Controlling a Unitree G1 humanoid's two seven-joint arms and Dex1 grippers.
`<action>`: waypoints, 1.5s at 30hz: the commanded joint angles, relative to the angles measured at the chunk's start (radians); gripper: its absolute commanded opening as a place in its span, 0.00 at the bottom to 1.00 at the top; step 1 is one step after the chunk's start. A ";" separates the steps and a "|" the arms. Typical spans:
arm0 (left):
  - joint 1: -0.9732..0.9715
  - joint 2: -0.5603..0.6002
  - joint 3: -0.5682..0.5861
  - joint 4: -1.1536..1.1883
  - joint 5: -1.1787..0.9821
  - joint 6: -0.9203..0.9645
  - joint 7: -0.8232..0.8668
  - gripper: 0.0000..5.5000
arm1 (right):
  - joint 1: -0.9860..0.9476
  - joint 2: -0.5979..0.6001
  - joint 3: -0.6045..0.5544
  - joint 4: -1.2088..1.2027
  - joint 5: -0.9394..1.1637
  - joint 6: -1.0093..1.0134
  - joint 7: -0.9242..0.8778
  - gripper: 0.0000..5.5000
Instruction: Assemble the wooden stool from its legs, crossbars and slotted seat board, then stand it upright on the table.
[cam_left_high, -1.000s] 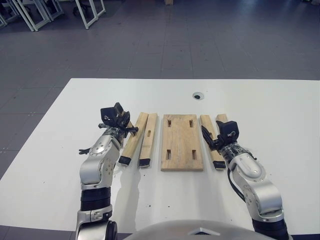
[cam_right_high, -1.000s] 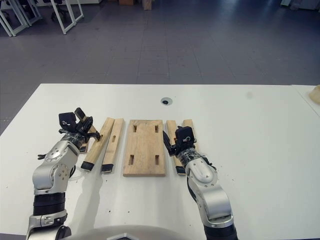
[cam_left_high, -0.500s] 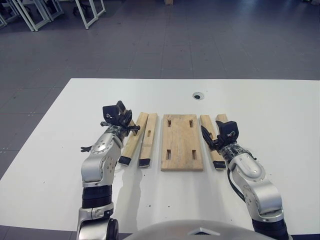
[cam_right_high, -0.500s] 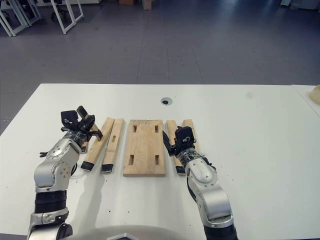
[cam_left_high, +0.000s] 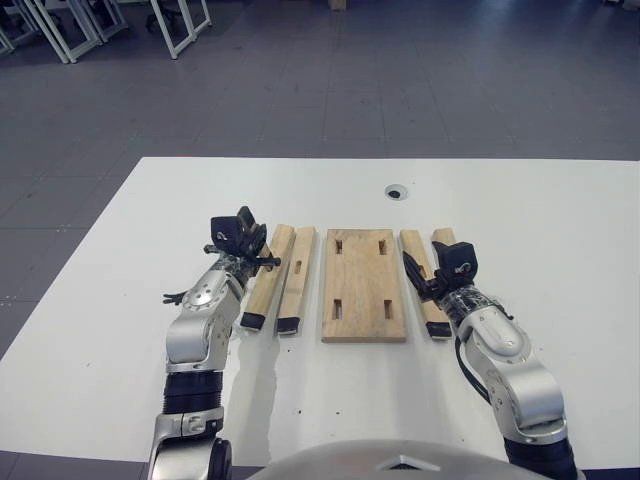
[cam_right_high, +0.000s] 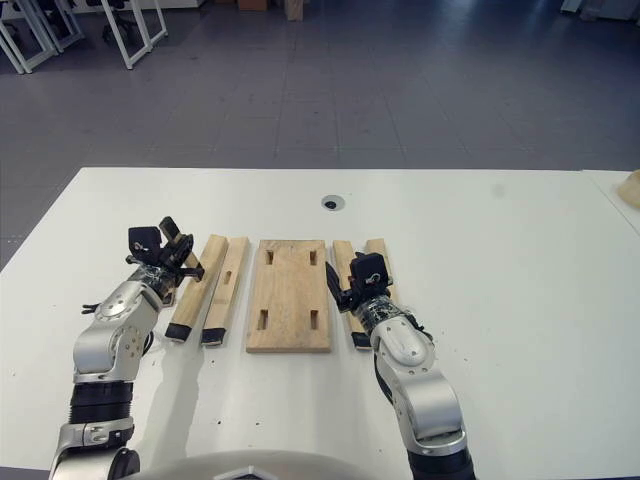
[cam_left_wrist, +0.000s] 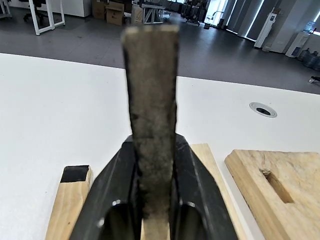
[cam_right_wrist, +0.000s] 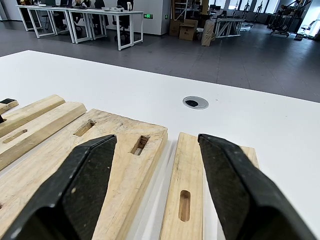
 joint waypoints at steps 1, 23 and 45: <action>0.111 0.011 -0.055 0.075 0.038 -0.030 -0.074 0.08 | -0.016 -0.002 0.001 -0.002 -0.006 0.007 0.004 0.55; 0.242 -0.099 0.013 0.073 0.108 -0.160 0.177 0.08 | -0.024 -0.001 0.001 0.006 -0.014 0.002 0.006 0.55; 0.178 -0.161 -0.035 -0.126 0.150 -0.164 0.209 0.29 | -0.029 -0.008 0.000 0.007 -0.020 -0.006 0.013 0.55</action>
